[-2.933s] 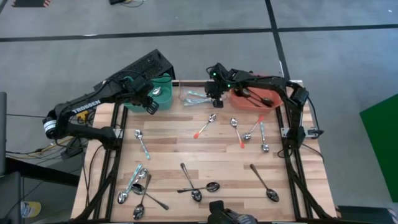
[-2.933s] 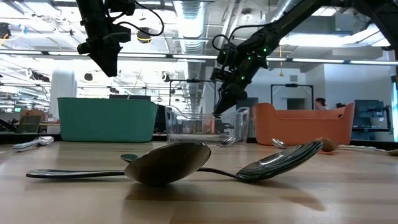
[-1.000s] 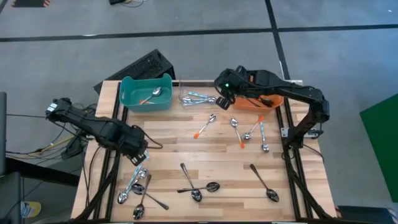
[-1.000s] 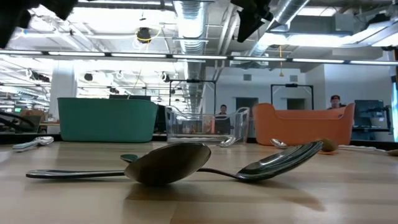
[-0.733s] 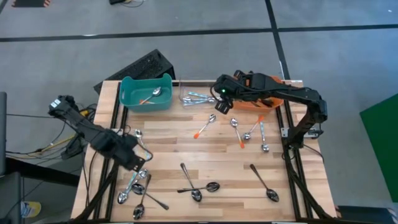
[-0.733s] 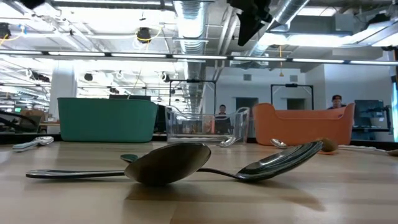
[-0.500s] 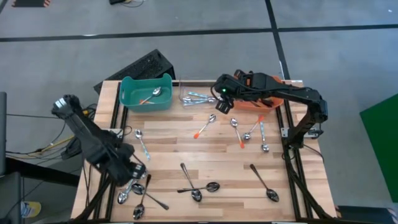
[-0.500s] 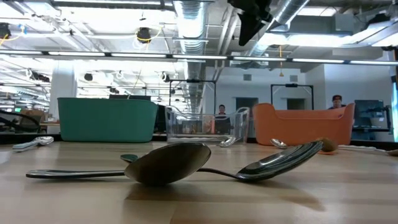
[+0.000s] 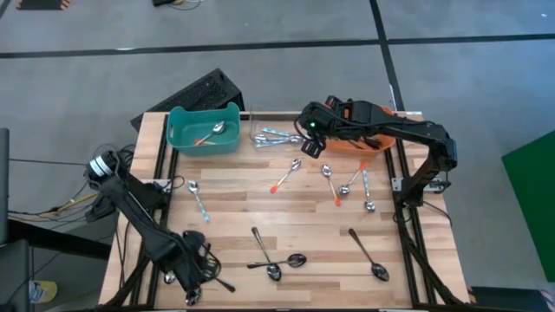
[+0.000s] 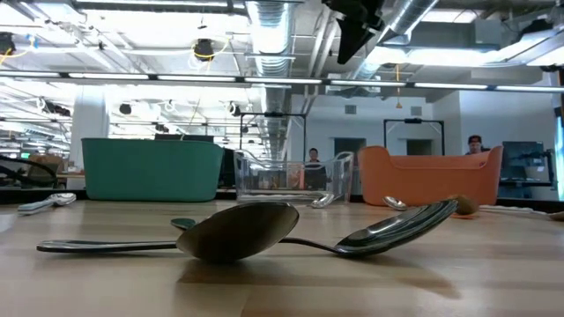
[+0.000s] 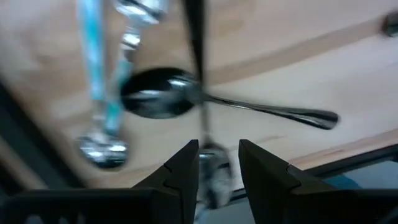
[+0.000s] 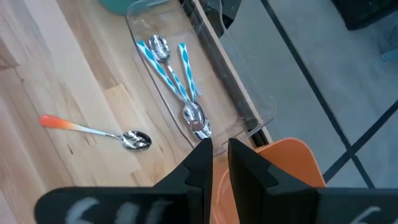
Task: Sort silverware by color (type)
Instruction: Put the black spoon into the orange bin
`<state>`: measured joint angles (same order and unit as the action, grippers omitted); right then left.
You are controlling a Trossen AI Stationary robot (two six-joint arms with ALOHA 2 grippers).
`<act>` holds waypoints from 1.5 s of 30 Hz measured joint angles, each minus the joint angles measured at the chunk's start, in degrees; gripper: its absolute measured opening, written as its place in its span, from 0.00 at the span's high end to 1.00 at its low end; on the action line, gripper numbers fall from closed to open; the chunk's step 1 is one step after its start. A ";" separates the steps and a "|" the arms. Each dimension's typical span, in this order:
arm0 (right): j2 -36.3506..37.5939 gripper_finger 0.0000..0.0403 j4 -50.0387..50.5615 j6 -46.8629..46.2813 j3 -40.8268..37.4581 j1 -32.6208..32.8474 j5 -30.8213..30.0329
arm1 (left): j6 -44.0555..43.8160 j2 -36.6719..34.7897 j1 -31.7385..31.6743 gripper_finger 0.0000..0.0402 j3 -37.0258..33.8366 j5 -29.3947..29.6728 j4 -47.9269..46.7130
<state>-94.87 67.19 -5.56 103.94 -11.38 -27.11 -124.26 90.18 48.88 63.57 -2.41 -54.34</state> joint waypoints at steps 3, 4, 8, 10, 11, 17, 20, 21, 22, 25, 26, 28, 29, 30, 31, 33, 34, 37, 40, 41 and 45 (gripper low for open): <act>0.00 0.82 0.01 0.02 0.00 0.00 0.02 | -2.83 3.01 1.08 0.75 0.00 -0.25 4.54; 0.00 0.82 0.01 0.03 0.00 0.00 0.02 | -4.14 3.84 1.50 0.75 0.00 -0.33 5.56; 0.00 0.82 0.05 0.07 0.00 0.00 0.02 | -8.51 6.33 2.80 0.75 0.28 -2.01 5.94; 0.00 0.82 0.07 0.09 0.00 0.00 0.02 | -9.42 6.98 3.40 0.75 0.35 -2.73 6.41; 0.00 0.82 0.07 0.13 0.00 0.00 0.02 | -9.70 7.29 3.58 0.75 0.39 -2.94 6.66; 0.00 0.82 0.07 0.22 0.00 0.00 0.04 | -11.46 9.78 4.12 0.75 0.38 -3.72 7.02; 0.00 0.82 0.11 0.20 0.00 0.00 0.07 | -11.61 10.75 4.09 0.75 0.28 -3.61 7.17; 0.00 0.82 0.10 0.20 0.00 0.00 0.07 | -11.59 10.81 3.96 0.75 0.28 -3.22 7.24; 0.00 0.82 0.10 0.21 0.00 0.00 0.07 | -11.61 10.81 3.82 0.75 0.28 -2.44 7.23; 0.00 0.82 0.12 0.20 0.00 0.03 0.09 | -11.59 10.81 3.32 0.75 0.28 -1.80 7.25; 0.00 0.82 0.10 0.20 0.00 0.04 0.09 | -11.36 10.81 3.13 0.75 0.26 -1.86 7.23; 0.00 0.82 0.09 0.20 0.00 0.04 0.09 | -10.80 11.04 2.77 0.75 0.26 -1.86 7.48; 0.00 0.82 0.09 0.20 0.00 0.04 0.11 | -10.82 11.11 2.66 0.75 0.15 -1.88 7.47; 0.00 0.82 0.11 0.19 0.00 0.04 0.13 | -11.01 11.12 2.62 0.75 -0.13 -1.91 7.45; 0.00 0.82 0.10 0.17 0.00 0.04 0.13 | -11.40 11.12 2.61 0.75 -0.49 -2.09 7.54; 0.00 0.82 0.11 0.17 0.00 0.04 0.15 | -11.87 11.12 2.45 0.75 -1.60 -3.48 7.87; 0.00 0.82 0.12 0.17 0.00 0.09 0.15 | -12.16 11.12 2.43 0.75 -2.30 -4.84 8.13; 0.00 0.82 0.12 0.17 0.00 0.11 0.22 | -12.48 10.84 2.43 0.75 -4.16 -6.11 12.18; 0.00 0.82 0.22 0.17 0.00 0.11 0.24 | -12.50 10.92 2.43 0.75 -4.62 -4.12 16.82; 0.00 0.82 0.23 0.16 0.00 0.11 0.24 | -12.45 10.94 2.43 0.75 -4.62 -3.39 17.31; 0.00 0.82 0.23 0.15 0.00 0.11 0.24 | -12.42 10.94 2.15 0.75 -4.66 -3.19 16.61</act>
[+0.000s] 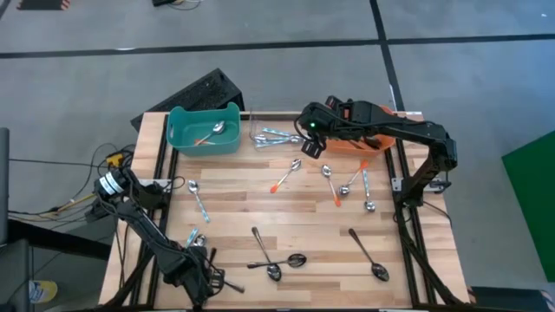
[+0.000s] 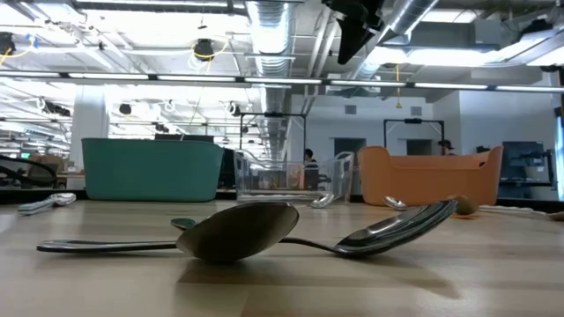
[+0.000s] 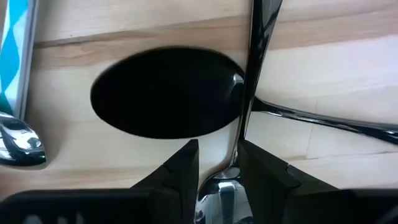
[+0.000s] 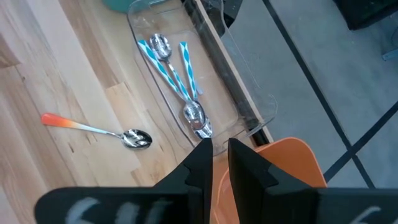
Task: Sort silverware by color (type)
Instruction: Put the black spoon into the orange bin
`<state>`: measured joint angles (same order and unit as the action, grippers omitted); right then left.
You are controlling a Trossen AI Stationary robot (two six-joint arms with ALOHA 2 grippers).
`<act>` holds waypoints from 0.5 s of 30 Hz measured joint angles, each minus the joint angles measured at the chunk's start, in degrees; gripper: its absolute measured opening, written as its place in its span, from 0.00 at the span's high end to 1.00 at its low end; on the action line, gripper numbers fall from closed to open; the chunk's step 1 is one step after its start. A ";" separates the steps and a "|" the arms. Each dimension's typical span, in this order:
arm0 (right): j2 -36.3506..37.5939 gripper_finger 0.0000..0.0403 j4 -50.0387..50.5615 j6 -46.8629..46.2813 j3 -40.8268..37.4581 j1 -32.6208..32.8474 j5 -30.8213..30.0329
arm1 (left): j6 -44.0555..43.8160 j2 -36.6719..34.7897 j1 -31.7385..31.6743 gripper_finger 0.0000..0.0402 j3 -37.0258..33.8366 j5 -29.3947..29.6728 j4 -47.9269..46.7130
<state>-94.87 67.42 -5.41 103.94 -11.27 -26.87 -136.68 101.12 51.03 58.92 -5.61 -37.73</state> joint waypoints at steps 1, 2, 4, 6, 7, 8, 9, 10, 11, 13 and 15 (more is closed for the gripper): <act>0.00 0.82 0.00 0.00 0.00 0.00 0.00 | -0.02 0.00 0.00 0.75 0.00 0.24 -0.18; 0.00 0.82 -0.02 0.00 0.00 0.00 0.00 | -0.02 0.00 0.00 0.75 0.00 0.62 -0.24; 0.00 0.82 -0.02 0.00 0.00 0.00 0.00 | 0.05 -0.08 0.06 0.75 0.07 1.34 -0.36; 0.00 0.82 -0.04 0.00 0.00 0.00 0.00 | 0.09 -0.11 0.04 0.75 0.41 1.52 -0.72; 0.00 0.82 -0.04 0.00 0.00 0.00 0.00 | 0.11 -0.11 0.02 0.75 0.73 1.92 -0.81; 0.00 0.82 -0.04 0.00 0.00 0.00 0.00 | 0.13 -0.09 0.02 0.75 1.04 2.24 -0.79; 0.00 0.82 -0.04 0.00 0.00 0.00 0.00 | 0.20 -0.09 0.02 0.75 1.34 2.36 -0.70; 0.00 0.82 -0.04 0.00 0.00 0.00 0.00 | 0.51 -0.09 0.02 0.75 1.65 2.42 -0.65; 0.00 0.82 -0.07 0.00 0.00 0.00 0.00 | 0.56 -0.09 0.02 0.75 1.85 2.41 -0.50; 0.00 0.82 -0.07 0.02 0.00 0.00 0.00 | 0.77 -0.09 0.02 0.75 2.03 2.93 -0.39; 0.00 0.82 -0.09 0.69 0.00 0.00 0.00 | 0.79 -0.09 0.02 0.75 2.03 3.08 -0.58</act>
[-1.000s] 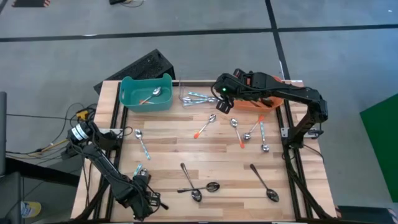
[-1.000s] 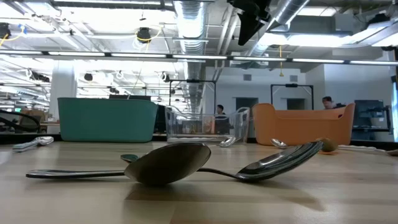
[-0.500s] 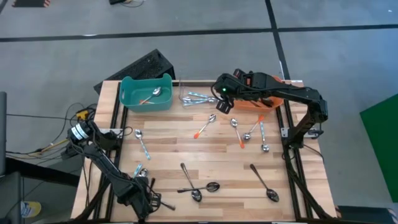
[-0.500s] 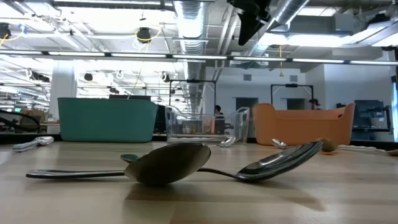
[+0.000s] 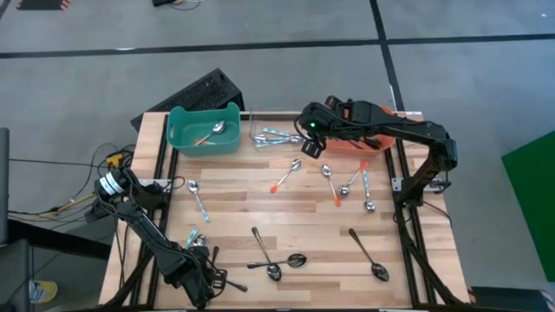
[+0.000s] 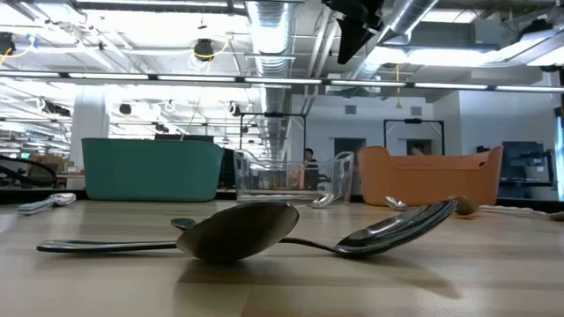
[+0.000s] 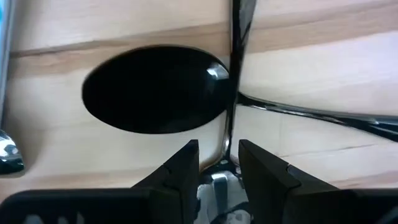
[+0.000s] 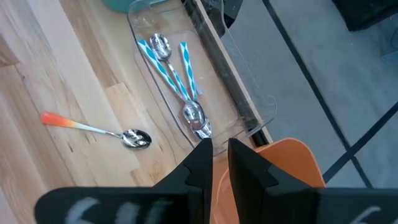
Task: Sort silverware by color (type)
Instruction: Put the black spoon into the orange bin
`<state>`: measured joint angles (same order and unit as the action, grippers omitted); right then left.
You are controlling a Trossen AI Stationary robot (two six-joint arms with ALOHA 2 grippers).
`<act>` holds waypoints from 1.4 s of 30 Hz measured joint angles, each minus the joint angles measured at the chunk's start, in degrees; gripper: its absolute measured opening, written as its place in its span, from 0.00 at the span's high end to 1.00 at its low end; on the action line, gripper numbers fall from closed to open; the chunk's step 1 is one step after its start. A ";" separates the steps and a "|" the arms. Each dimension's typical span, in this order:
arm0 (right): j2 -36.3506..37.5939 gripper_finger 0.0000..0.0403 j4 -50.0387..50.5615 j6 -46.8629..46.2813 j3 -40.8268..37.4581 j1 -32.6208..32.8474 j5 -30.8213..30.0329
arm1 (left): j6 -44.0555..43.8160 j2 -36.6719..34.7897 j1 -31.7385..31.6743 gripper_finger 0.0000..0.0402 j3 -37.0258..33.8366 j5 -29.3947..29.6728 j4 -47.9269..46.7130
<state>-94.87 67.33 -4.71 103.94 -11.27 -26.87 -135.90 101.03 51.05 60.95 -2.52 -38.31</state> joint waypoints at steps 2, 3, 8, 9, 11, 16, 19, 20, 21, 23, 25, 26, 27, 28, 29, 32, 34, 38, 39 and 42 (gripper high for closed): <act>0.00 0.82 0.00 0.50 0.00 0.00 0.00 | 0.06 0.00 0.00 0.75 0.00 0.00 0.26; 0.00 0.82 0.00 0.51 0.00 0.00 0.00 | 0.24 0.00 0.00 0.75 0.00 -0.02 0.70; 0.02 0.82 0.00 0.65 0.00 0.00 0.00 | 0.24 0.00 -0.04 0.75 0.02 0.04 0.99; 0.02 0.82 0.00 0.66 0.00 0.00 0.00 | 0.24 0.00 -0.06 0.75 0.02 0.04 0.92; 0.02 0.82 0.00 0.68 0.00 0.00 0.00 | 0.25 0.14 -0.27 0.75 0.02 -0.05 0.39; 0.02 0.82 0.00 0.68 0.00 0.00 0.01 | 0.26 0.33 -0.70 0.75 -1.68 0.34 2.84; 0.02 0.82 0.00 0.68 0.00 0.00 0.00 | 0.37 0.33 -0.74 0.75 -2.26 0.28 3.40; 0.02 0.82 0.00 0.68 0.00 0.00 0.00 | 0.37 0.33 -0.74 0.75 -2.48 0.26 3.51; 0.02 0.82 0.00 0.68 0.00 0.00 0.00 | 0.37 0.33 -0.74 0.75 -2.84 0.23 3.57; 0.02 0.82 0.00 0.69 0.00 0.00 0.00 | 0.39 0.27 -0.76 0.75 -3.36 -0.55 3.84; 0.02 0.82 0.01 0.70 0.00 0.00 0.00 | 0.40 0.03 -0.80 0.77 -4.35 -1.81 4.59; 0.02 0.82 0.00 0.70 0.00 0.00 0.00 | 0.42 -0.02 -0.81 0.78 -4.90 -2.27 4.87; 0.02 0.82 0.01 0.70 0.00 0.00 0.00 | 0.42 -0.09 -0.81 0.80 -5.41 -2.70 5.21; 0.02 0.82 0.01 0.70 0.00 0.00 0.00 | 0.60 -0.09 -0.81 0.83 -5.78 -2.84 5.32; 0.02 0.82 0.00 0.70 0.00 0.00 0.00 | 1.03 -0.08 -0.79 0.85 -5.91 -2.93 5.30; 0.02 0.82 0.00 0.70 0.00 0.00 0.00 | 2.56 -0.04 -0.74 0.95 -6.27 -2.87 5.37; 0.02 0.82 0.00 0.70 0.00 0.00 0.00 | 3.10 -0.01 -0.74 0.98 -6.27 -2.82 5.33; 0.02 0.82 -0.02 0.68 0.00 0.00 0.00 | 4.92 0.04 -0.74 0.99 -6.27 -2.82 5.39; 0.02 0.82 -0.02 0.68 0.00 0.00 0.00 | 5.29 0.04 -0.74 0.99 -6.29 -2.84 5.54; 0.02 0.82 -0.04 0.68 0.00 0.00 0.00 | 7.17 -0.32 -0.68 0.99 -6.09 -2.79 6.18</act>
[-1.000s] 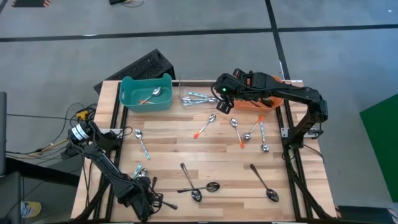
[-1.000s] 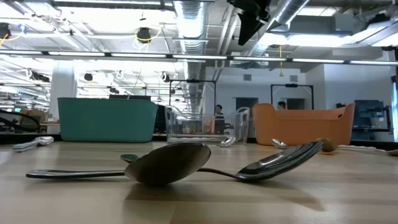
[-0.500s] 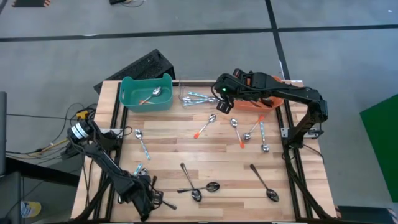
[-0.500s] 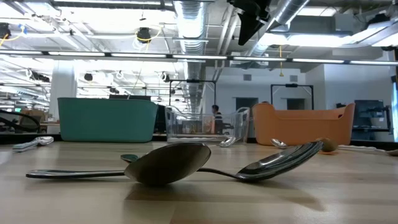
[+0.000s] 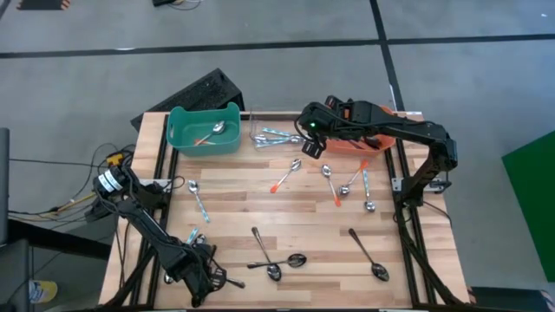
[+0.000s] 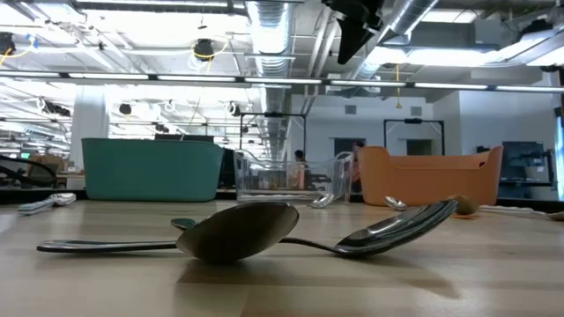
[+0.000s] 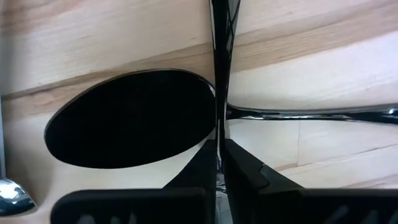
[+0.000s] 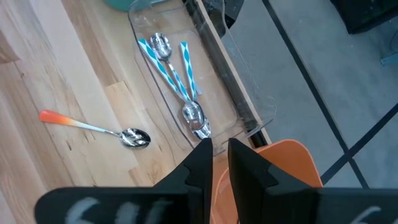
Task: Sort silverware by color (type)
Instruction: Put the black spoon into the orange bin
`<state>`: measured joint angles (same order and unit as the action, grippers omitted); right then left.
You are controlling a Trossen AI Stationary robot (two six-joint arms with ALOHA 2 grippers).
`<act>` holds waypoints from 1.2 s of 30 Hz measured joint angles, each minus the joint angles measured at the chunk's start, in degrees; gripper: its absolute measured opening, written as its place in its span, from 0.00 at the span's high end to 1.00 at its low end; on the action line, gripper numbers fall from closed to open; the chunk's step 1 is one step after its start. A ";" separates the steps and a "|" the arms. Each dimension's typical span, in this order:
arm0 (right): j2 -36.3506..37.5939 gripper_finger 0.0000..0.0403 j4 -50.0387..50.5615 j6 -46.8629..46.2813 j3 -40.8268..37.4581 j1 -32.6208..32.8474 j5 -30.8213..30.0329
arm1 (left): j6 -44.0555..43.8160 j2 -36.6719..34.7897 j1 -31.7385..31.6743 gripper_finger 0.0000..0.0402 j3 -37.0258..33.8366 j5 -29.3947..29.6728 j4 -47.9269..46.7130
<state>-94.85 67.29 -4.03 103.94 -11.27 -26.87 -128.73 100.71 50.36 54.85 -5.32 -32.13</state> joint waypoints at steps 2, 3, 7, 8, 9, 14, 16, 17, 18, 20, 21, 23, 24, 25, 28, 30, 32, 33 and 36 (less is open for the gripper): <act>0.00 0.82 -0.03 0.00 0.00 0.00 0.00 | 1.49 -0.36 0.01 1.00 1.05 0.92 -1.06; 0.00 0.82 -0.03 0.00 0.00 0.00 0.00 | 2.07 -0.54 0.02 1.00 1.56 1.71 -2.06; 0.00 0.82 -0.13 0.00 0.00 0.00 -0.02 | 3.82 -2.27 0.07 1.00 3.77 3.09 -6.01; 0.00 0.82 -0.19 0.00 0.00 0.00 -0.02 | 4.23 -2.79 0.08 1.00 4.31 3.09 -6.32; 0.00 0.82 -0.22 0.00 0.00 0.00 -0.01 | 4.80 -3.28 0.09 1.00 4.47 3.36 -6.58; 0.02 0.82 -0.34 -0.90 0.00 0.66 1.20 | 6.62 -7.08 0.10 1.00 5.34 6.42 -9.92; 0.06 0.82 -0.50 -0.90 0.00 1.37 3.99 | 6.66 -9.36 -0.12 1.00 5.46 8.59 -12.28; 0.07 0.82 -0.58 -0.91 0.01 1.80 5.82 | 6.62 -10.62 -0.32 1.00 5.46 10.05 -14.29; 0.07 0.82 -0.60 -0.90 0.02 2.20 7.51 | 6.60 -11.95 -0.58 1.00 5.42 11.44 -16.10; 0.07 0.82 -0.66 -0.90 0.02 3.01 10.67 | 6.70 -14.84 -1.54 1.00 5.42 14.45 -18.75; 0.07 0.82 -0.76 -0.90 0.02 3.40 12.01 | 6.91 -16.27 -2.07 1.00 5.42 15.92 -20.17; 0.07 0.82 -1.75 -0.95 0.02 4.35 14.73 | 7.97 -19.01 -3.28 1.00 5.42 19.30 -22.96; 0.07 0.82 -2.54 -0.97 0.02 4.84 15.79 | 8.44 -20.34 -4.00 1.00 5.42 21.12 -24.41; 0.07 0.82 -3.48 -1.04 0.02 5.35 16.82 | 9.07 -21.71 -4.79 1.00 5.42 22.96 -25.44; 0.07 0.82 -7.01 -1.11 0.02 7.02 19.74 | 11.66 -25.13 -7.61 1.00 5.42 28.68 -28.22; 0.07 0.82 -9.53 -1.11 0.02 8.12 21.50 | 14.41 -27.04 -9.86 1.00 5.43 31.77 -29.17; 0.07 0.82 -12.39 -1.19 0.02 9.20 22.56 | 18.33 -28.62 -12.16 1.00 5.42 33.77 -29.09; 0.07 0.82 -13.89 -1.40 0.02 9.76 22.62 | 20.44 -29.29 -13.31 1.00 5.42 34.45 -29.03; 0.07 0.82 -17.97 -1.55 0.02 10.89 22.62 | 26.54 -30.80 -17.03 1.00 5.44 35.86 -28.92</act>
<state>-94.78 49.33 -5.58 103.96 -0.38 -4.25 -102.19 69.92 33.34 60.29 30.54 -61.06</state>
